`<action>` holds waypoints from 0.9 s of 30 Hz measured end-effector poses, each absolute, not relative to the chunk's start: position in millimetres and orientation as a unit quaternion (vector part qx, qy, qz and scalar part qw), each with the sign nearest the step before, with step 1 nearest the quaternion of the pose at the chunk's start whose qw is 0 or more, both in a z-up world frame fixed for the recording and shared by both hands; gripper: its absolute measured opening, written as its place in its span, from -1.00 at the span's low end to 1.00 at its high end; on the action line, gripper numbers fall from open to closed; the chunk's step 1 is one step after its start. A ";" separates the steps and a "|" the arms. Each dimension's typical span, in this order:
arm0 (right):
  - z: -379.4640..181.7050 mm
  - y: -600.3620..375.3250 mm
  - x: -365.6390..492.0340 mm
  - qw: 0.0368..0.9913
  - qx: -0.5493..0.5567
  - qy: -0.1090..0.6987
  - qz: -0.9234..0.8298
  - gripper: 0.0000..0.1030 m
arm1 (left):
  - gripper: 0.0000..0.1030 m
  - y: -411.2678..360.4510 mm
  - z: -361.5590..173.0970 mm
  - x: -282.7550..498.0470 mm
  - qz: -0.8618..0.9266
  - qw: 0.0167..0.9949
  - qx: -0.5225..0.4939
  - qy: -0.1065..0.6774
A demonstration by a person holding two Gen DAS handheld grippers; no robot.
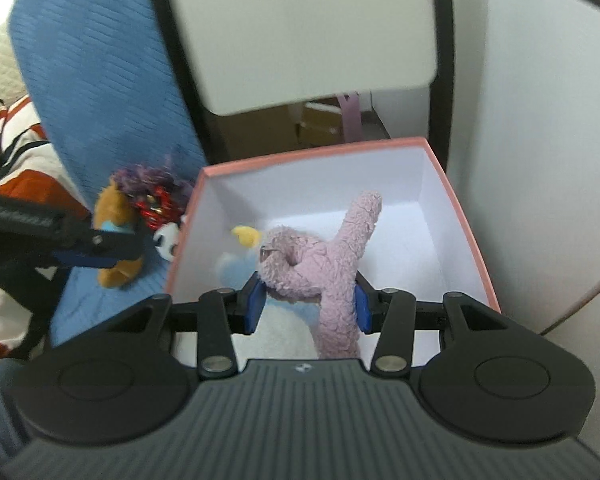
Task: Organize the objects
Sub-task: 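Lower snowman into the box and open left tool while right tool releases bunny inside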
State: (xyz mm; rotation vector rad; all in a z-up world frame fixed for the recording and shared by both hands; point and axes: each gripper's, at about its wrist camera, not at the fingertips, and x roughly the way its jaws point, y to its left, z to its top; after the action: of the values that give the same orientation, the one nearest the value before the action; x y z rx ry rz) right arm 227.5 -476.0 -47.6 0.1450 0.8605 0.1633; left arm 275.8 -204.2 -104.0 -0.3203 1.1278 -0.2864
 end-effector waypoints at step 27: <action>-93.4 -505.1 232.7 0.883 0.096 0.456 0.053 0.20 | 0.21 -231.9 -88.3 268.8 -0.149 0.836 -0.098 0.519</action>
State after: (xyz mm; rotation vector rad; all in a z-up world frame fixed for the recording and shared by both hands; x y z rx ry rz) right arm 232.7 -505.1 -93.4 0.1995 0.9495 0.1095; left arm 268.8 -231.9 -88.3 -0.2073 1.0976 -0.3147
